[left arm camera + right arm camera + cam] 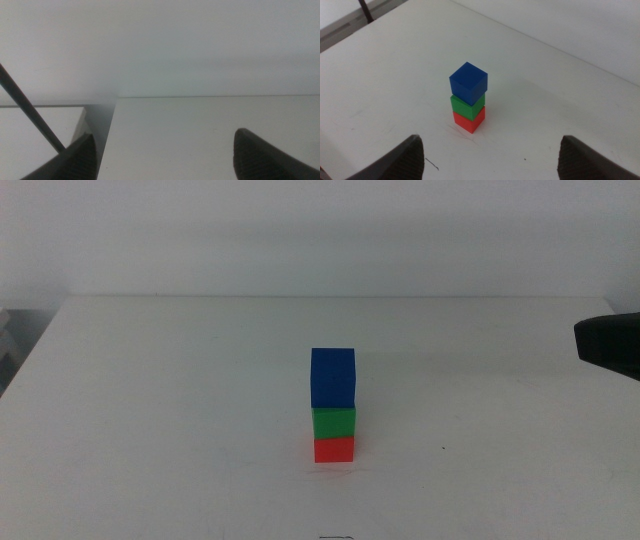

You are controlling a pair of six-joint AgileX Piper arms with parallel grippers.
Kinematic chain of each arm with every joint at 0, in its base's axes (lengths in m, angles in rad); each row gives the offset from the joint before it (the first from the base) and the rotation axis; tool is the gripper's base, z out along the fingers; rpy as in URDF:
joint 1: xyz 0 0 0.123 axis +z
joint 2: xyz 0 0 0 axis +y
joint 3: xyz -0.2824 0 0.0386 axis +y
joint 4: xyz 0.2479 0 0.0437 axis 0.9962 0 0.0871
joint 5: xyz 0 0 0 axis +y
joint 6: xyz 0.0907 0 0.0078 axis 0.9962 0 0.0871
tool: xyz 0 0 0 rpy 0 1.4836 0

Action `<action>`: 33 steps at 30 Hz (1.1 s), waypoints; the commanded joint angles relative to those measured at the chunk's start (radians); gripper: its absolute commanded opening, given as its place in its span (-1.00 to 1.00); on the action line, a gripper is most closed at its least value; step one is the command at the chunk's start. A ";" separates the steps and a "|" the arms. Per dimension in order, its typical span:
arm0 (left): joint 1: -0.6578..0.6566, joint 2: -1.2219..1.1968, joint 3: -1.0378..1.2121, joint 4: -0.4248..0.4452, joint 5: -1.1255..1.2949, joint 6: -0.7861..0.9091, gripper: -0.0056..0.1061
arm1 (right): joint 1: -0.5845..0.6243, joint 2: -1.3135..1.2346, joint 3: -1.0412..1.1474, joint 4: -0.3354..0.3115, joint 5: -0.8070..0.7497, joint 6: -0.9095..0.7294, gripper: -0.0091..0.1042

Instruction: Stack red cubes first, then green, then blue cubes in a specific spot.

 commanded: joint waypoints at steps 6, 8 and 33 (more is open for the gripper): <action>0.030 -0.095 0.063 -0.049 -0.127 -0.003 0.78 | -0.013 -0.032 -0.005 -0.127 -0.131 -0.017 0.39; 0.053 -0.143 0.147 -0.087 -0.178 -0.003 0.78 | -0.036 -0.035 0.027 -0.158 -0.208 -0.017 0.39; 0.122 -0.839 1.078 -0.283 -0.515 -0.003 0.78 | -0.376 -0.542 0.762 -0.268 -0.672 -0.017 0.39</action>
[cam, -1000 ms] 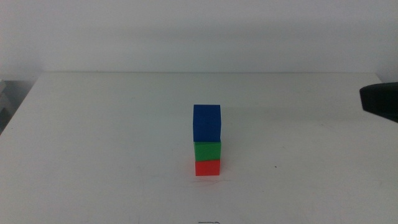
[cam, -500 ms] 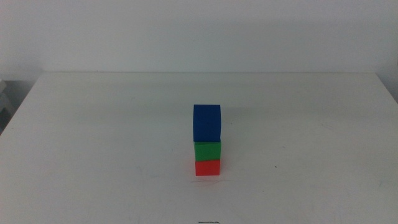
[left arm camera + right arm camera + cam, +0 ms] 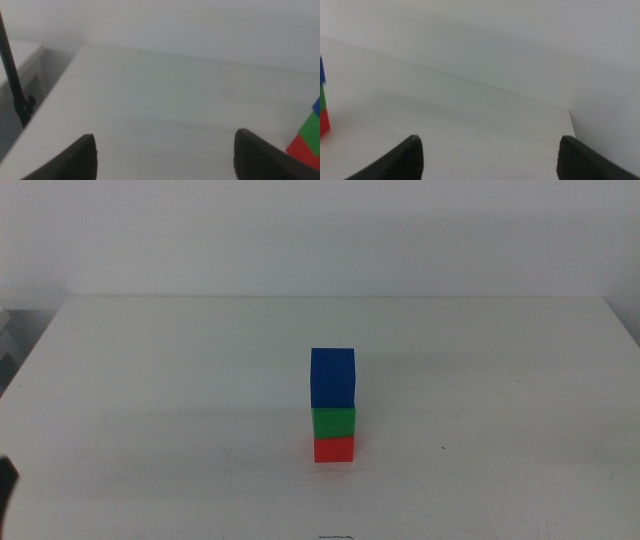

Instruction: Stack red cubes first, then green, then blue cubes in a specific spot.

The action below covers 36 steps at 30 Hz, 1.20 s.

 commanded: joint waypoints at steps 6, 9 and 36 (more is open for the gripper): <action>0.002 -0.109 0.110 -0.015 -0.093 -0.003 0.78 | -0.008 -0.100 0.152 -0.048 -0.101 -0.016 0.39; 0.002 -0.149 0.148 -0.009 -0.098 -0.003 0.78 | -0.012 -0.103 0.189 -0.048 -0.105 -0.016 0.39; 0.002 -0.179 0.283 0.036 -0.262 -0.003 0.78 | -0.177 -0.346 0.405 0.086 -0.079 -0.016 0.39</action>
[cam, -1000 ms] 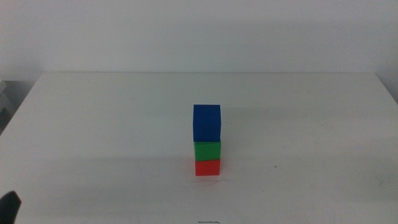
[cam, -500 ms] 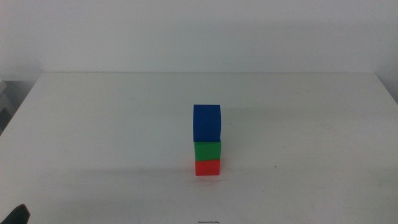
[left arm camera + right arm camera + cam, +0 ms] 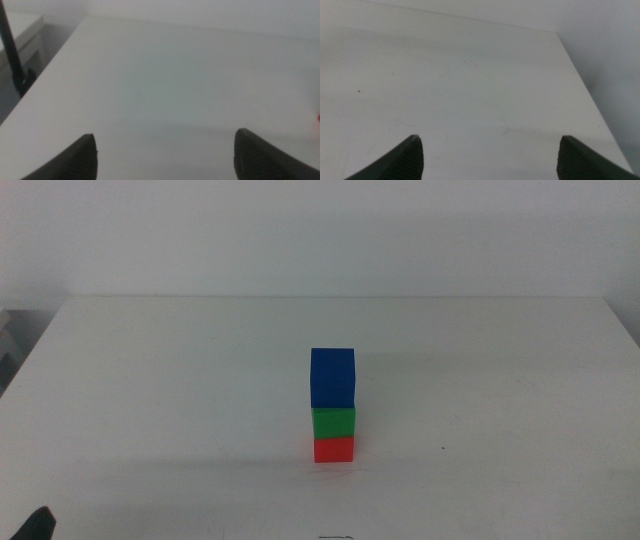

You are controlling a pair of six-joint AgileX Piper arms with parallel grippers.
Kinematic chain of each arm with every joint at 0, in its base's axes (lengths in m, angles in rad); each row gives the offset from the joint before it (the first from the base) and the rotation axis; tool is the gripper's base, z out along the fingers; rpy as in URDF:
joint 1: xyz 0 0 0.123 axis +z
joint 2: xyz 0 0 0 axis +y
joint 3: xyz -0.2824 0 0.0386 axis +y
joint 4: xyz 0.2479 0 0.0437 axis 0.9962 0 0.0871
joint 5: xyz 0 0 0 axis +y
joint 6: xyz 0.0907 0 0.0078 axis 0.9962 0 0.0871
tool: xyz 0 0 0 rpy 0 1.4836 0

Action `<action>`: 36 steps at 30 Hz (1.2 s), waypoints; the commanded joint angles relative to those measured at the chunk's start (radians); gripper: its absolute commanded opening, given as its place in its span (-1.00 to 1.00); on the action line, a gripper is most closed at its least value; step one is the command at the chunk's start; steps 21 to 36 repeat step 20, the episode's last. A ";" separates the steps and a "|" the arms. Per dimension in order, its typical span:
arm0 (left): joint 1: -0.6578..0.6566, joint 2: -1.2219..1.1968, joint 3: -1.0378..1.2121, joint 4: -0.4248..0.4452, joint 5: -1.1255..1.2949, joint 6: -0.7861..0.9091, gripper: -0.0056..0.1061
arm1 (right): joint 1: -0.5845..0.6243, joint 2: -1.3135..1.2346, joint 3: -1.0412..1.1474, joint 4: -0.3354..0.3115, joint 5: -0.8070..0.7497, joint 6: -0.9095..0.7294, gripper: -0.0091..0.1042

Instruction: Stack red cubes first, then green, then blue cubes in a specific spot.

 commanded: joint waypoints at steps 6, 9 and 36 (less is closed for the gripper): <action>0.002 -0.020 0.038 0.004 -0.249 -0.003 0.78 | -0.006 -0.023 -0.018 0.038 -0.075 -0.013 0.38; 0.002 -0.020 0.041 0.004 -0.241 -0.003 0.78 | -0.006 -0.023 -0.018 0.037 -0.075 -0.013 0.38; 0.002 -0.020 0.040 0.004 -0.244 -0.003 0.78 | -0.006 -0.023 -0.018 -0.042 -0.074 -0.013 0.38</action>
